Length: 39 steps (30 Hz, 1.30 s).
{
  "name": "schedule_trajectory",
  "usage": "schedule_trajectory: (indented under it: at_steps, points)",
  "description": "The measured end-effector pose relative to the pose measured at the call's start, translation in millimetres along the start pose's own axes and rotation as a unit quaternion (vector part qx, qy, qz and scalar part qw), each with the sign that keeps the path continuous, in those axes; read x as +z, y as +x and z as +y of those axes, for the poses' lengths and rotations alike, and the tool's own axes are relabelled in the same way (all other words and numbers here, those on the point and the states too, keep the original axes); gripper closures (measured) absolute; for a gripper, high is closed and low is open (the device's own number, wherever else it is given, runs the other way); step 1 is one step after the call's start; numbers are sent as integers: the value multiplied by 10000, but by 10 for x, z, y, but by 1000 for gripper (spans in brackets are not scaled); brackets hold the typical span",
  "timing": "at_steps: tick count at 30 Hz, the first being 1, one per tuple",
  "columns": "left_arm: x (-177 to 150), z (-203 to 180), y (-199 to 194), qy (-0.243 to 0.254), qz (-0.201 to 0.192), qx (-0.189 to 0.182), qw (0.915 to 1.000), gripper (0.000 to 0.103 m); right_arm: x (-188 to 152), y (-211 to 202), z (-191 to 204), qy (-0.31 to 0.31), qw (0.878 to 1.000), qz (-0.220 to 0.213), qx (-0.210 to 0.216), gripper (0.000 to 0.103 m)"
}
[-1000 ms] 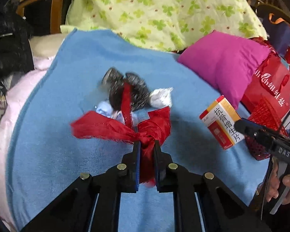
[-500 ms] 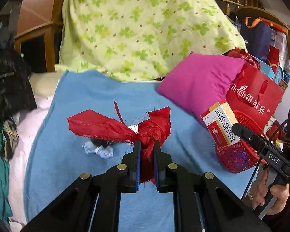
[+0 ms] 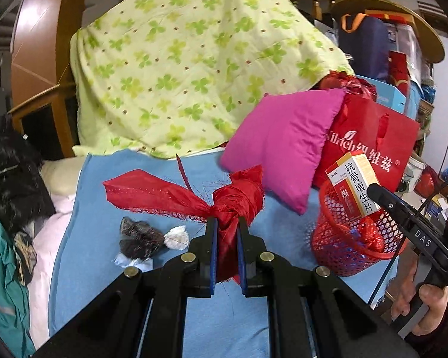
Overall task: Collect trash
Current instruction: 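Carry the yellow box and red ribbon over the red mesh basket, then open both tools to drop the box and ribbon into the basket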
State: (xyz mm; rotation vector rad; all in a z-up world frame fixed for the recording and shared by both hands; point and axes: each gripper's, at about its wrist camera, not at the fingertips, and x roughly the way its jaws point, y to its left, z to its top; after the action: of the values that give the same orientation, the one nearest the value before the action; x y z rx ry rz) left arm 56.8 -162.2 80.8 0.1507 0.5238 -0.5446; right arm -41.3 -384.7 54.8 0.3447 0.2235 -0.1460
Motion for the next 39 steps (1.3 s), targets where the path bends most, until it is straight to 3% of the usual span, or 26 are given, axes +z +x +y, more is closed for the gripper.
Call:
schedule_trajectory:
  at_steps: [10, 27, 39]
  points:
    - [115, -544, 77, 367, -60, -243, 9990, 91, 54, -277, -398, 314, 9983, -348, -343, 52]
    - [263, -1346, 412, 739, 102, -594, 9954, 91, 105, -447, -1120, 834, 9930, -388, -736, 51]
    - [245, -1786, 760, 746, 522, -1346, 9867, 90, 64, -363, -1482, 1421, 9870, -47, -744, 51]
